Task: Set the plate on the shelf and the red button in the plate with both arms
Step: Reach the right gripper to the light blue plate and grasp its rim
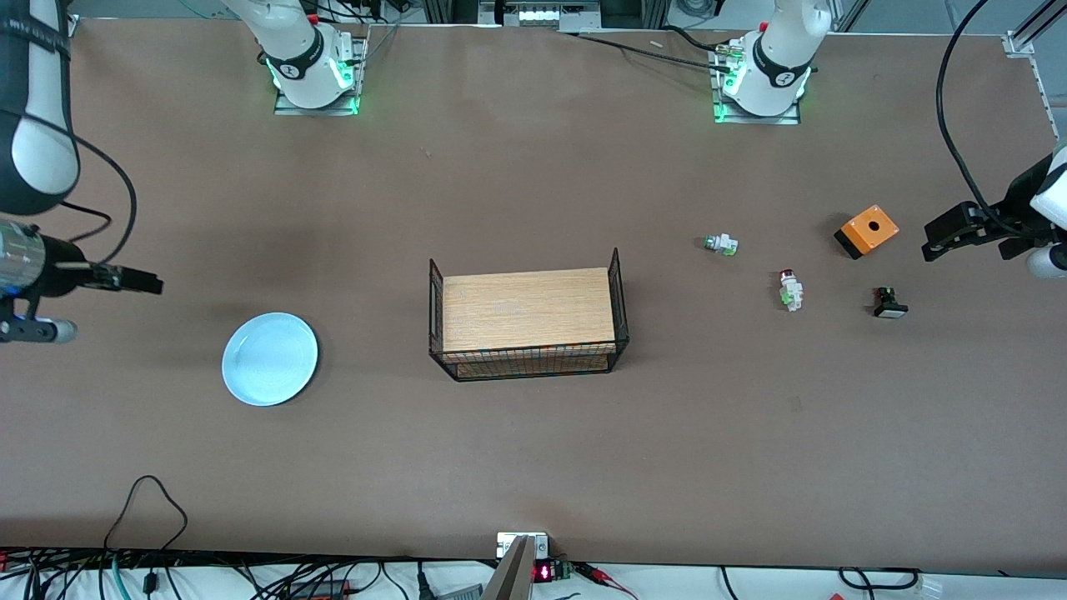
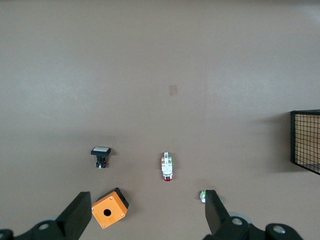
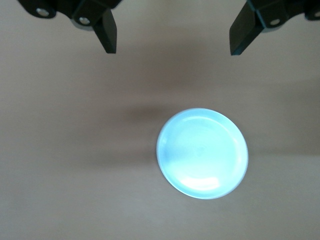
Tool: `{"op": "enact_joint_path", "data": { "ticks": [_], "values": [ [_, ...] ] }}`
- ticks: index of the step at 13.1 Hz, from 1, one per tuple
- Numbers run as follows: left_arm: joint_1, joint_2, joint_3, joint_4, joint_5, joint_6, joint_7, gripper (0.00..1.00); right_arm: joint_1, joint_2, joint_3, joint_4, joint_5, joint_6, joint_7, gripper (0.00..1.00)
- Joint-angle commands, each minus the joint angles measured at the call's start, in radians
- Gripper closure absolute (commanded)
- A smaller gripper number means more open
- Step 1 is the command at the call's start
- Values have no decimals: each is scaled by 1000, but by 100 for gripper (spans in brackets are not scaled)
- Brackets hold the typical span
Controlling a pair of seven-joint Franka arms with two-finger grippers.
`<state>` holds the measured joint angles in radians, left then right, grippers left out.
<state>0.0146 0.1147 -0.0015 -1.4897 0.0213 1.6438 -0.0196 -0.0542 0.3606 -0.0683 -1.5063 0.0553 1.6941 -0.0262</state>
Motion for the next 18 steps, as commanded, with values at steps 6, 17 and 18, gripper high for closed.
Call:
{"op": "enact_joint_path", "data": {
  "ticks": [6, 17, 18],
  "values": [
    [2, -17, 1, -21, -15, 5, -3, 0, -68, 230, 7, 26, 136, 222, -8, 0],
    [1, 37, 5, -17, -3, -4, -11, 0, -87, 414, 12, 26, 333, 381, -141, 0],
    [-1, 54, 5, -17, 2, -4, -3, 0, -85, 420, 12, 26, 333, 393, -152, 0]
  ]
}}
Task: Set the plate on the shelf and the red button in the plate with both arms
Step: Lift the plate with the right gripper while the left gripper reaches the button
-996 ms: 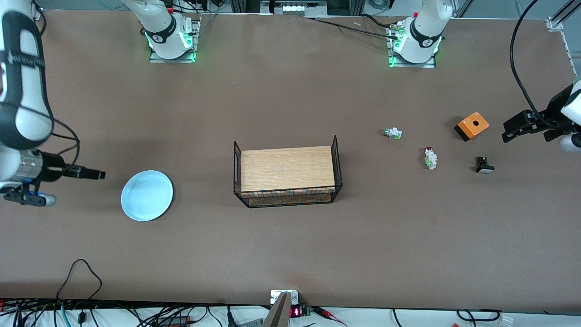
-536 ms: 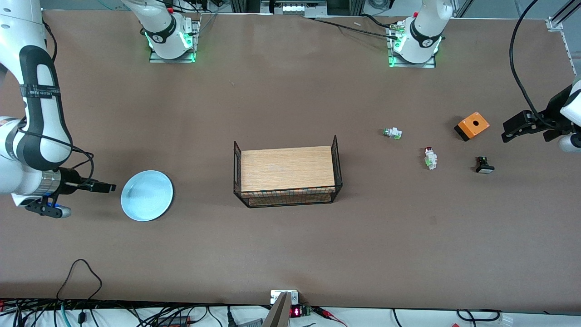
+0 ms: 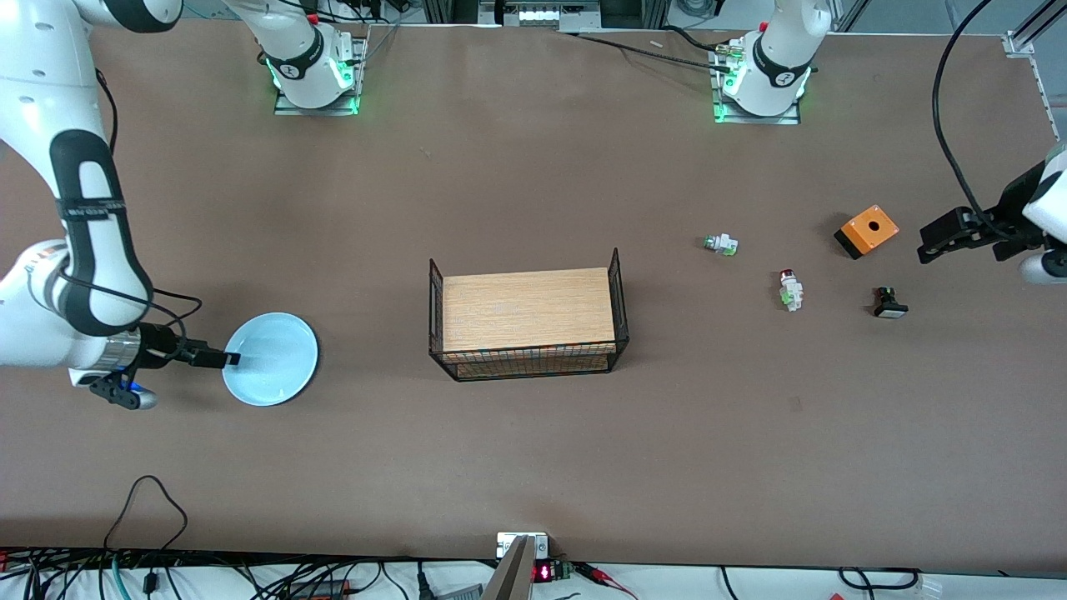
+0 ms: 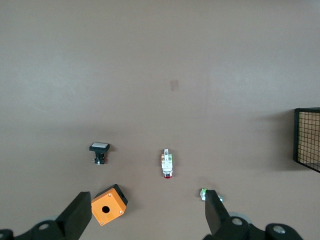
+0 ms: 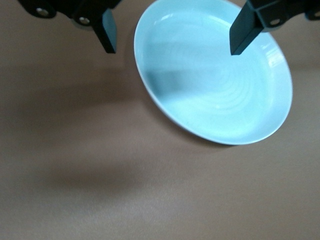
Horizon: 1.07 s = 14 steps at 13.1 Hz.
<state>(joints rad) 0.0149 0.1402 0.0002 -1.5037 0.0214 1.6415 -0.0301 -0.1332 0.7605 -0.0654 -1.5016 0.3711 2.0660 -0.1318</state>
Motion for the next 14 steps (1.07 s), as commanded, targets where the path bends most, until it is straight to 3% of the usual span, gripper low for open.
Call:
{"op": "enact_joint_path", "data": {
  "ticks": [1, 7, 8, 11, 12, 14],
  "values": [
    [-7, 70, 3, 0, 2, 0, 6, 0, -5, 28, 9, 21, 17, 32, -46, 0],
    [-70, 231, -6, -3, -8, 17, -13, 0, -9, 62, 10, 21, 23, 54, -43, 25],
    [-58, 246, -6, -15, -11, 47, -1, 0, -9, 69, 10, 21, 25, 69, -43, 38],
    [-36, 210, -6, -230, -11, 263, 7, 0, -23, 66, 12, 21, 28, 62, -43, 91],
    [-36, 191, -6, -300, -11, 324, 7, 0, -26, 65, 12, 21, 28, 37, -43, 100],
    [-36, 162, -6, -439, -11, 453, 7, 0, -26, 56, 12, 21, 28, 13, -43, 100]
  ]
}}
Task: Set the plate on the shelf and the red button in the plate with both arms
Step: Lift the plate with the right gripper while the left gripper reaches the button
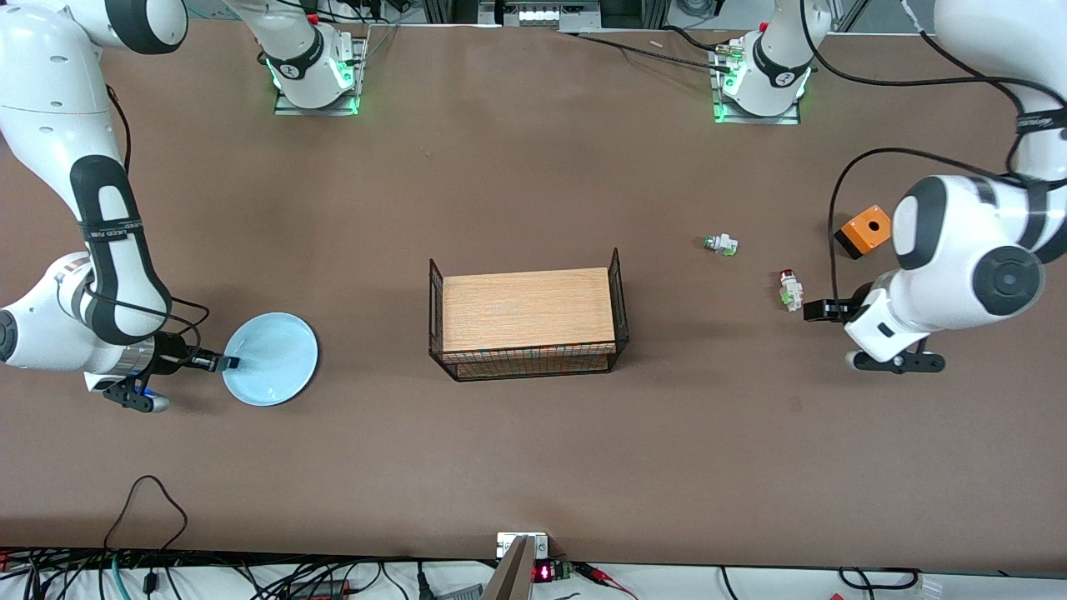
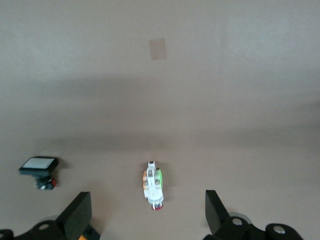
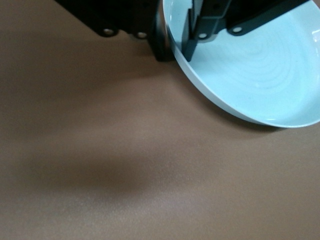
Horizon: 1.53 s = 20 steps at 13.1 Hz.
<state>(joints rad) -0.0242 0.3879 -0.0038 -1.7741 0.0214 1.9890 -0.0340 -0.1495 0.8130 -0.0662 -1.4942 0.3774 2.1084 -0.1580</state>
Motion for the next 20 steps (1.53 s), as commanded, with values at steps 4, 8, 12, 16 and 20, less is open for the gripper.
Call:
{"op": "enact_joint_path", "data": {
  "ticks": [4, 8, 12, 16, 20],
  "values": [
    [3, -83, -1, -337, -11, 324, 8, 0, -10, -53, 8, 14, 20, -158, -5, 100],
    [29, -64, -2, -395, -12, 393, 0, 0, 1, -182, 8, 15, 17, -344, 12, 100],
    [36, -57, -4, -464, -14, 494, -1, 0, 16, -310, 20, 15, 12, -508, 99, 100],
    [46, -20, -7, -516, -28, 594, -4, 0, 111, -455, 20, 15, 9, -639, 309, 100],
    [41, 8, -8, -512, -29, 599, -3, 4, 238, -515, 22, 15, 21, -662, 504, 100]
  ]
}}
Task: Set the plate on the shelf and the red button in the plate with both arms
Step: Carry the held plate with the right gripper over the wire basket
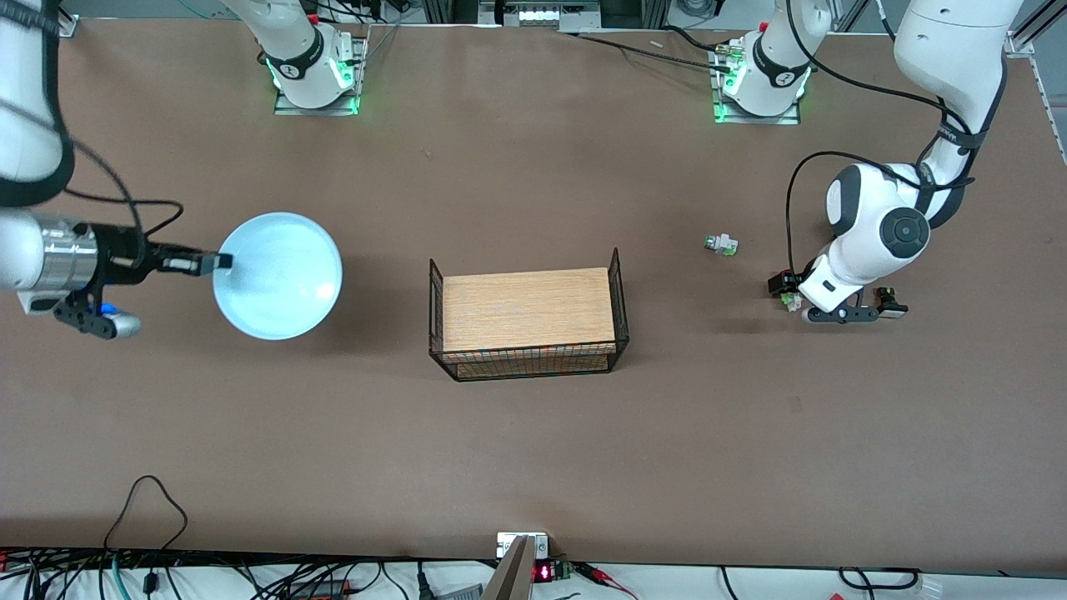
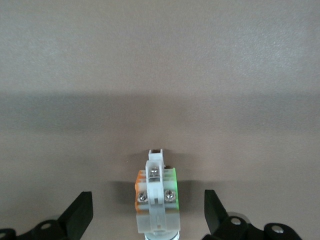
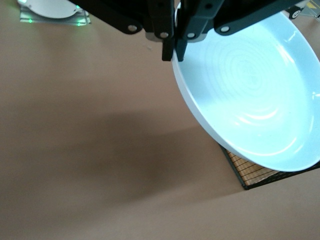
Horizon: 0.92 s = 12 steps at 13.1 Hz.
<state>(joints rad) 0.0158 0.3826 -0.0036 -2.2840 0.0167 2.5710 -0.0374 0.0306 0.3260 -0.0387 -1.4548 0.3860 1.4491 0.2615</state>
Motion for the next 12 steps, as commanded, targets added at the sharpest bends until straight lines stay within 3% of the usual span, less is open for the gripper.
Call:
{"op": "enact_joint_path", "data": {
  "ticks": [1, 3, 4, 6, 9, 12],
  "values": [
    [-11, 18, -12, 0, -24, 17, -2, 7, 101, -30, -6, -24, 13, 8, 137, 100],
    [-10, 18, -29, 0, -24, 17, -2, 26, 199, -31, -9, -24, 11, 40, 229, 100],
    [-5, 16, -29, 0, -24, 17, -2, 54, 240, -33, -9, -24, 11, 69, 261, 100],
    [-3, 10, -29, 1, -24, 9, -4, 81, 313, -33, -7, -9, 11, 129, 327, 100],
    [-2, 6, -27, 14, -24, 6, -2, 91, 393, -30, -7, 24, 10, 163, 422, 100],
    [16, -75, -25, 21, -24, -32, 1, 100, 442, -24, -7, 19, 7, 234, 432, 100]
  ]
}}
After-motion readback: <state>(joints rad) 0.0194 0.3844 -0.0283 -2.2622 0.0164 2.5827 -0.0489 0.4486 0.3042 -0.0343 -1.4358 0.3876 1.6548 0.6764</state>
